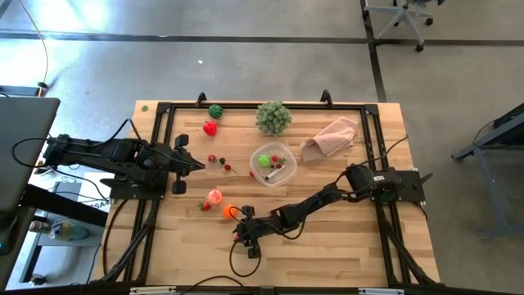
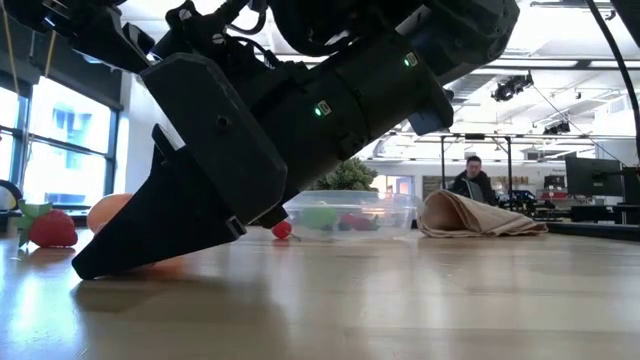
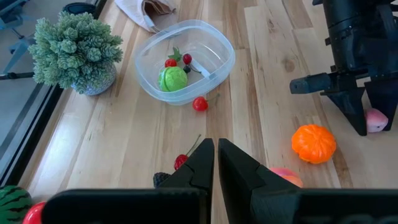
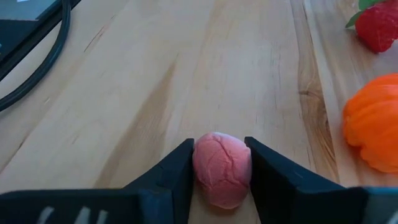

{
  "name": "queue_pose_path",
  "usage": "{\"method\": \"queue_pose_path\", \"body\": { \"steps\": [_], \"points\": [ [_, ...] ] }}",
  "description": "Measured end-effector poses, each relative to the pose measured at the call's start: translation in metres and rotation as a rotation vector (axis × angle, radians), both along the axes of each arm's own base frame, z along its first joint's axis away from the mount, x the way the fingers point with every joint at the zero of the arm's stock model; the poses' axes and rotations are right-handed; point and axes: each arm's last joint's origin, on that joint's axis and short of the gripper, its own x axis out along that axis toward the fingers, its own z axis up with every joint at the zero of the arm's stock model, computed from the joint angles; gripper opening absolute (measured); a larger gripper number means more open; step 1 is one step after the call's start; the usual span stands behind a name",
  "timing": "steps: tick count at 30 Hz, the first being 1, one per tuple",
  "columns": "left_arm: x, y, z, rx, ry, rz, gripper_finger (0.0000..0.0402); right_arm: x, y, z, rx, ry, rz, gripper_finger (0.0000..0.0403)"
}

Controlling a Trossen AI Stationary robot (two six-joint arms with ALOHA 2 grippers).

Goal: Pick and placing Produce into tupperware
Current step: Put the bottom apricot into the container

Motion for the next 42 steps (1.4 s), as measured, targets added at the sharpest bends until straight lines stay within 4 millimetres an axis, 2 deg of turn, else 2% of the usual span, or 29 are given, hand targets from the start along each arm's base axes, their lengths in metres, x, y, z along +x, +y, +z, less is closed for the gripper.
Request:
{"method": "queue_pose_path", "body": {
  "steps": [6, 12, 19, 24, 31, 33, 37, 39, 42],
  "points": [
    [0.0, 0.0, 0.0, 0.0, 0.0, -0.001, 0.0014, 0.001, -0.001, 0.002, 0.002, -0.009, 0.004, 0.0124],
    [0.0, 0.0, 0.0, 0.0, 0.0, 0.0, 0.0014, -0.003, -0.005, 0.024, -0.063, -0.006, 0.042, 0.0124],
    [0.0, 0.0, 0.0, 0.0, 0.001, 0.0, 0.0014, -0.014, -0.022, 0.088, -0.187, -0.014, -0.001, 0.0124],
    [0.0, 0.0, 0.0, 0.0, 0.0, 0.0, 0.0014, -0.034, -0.039, 0.148, -0.268, -0.033, -0.054, 0.0124],
    [0.0, 0.0, 0.0, 0.0, 0.0, 0.0, 0.0014, -0.068, -0.08, 0.22, -0.312, -0.075, -0.165, 0.0124],
    [0.0, 0.0, 0.0, 0.0, 0.0, 0.0, 0.0014, -0.075, -0.095, 0.231, -0.313, -0.068, -0.197, 0.0124],
    [0.0, 0.0, 0.0, 0.0, 0.0, 0.0, 0.0014, -0.088, -0.129, 0.234, -0.275, -0.032, -0.274, 0.0124],
    [0.0, 0.0, 0.0, 0.0, 0.0, 0.0, 0.0014, -0.092, -0.148, 0.222, -0.236, 0.01, -0.31, 0.0124],
    [0.0, 0.0, 0.0, 0.0, 0.0, 0.0, 0.0014, -0.098, -0.178, 0.189, -0.15, 0.089, -0.358, 0.0124]
  ]
}}
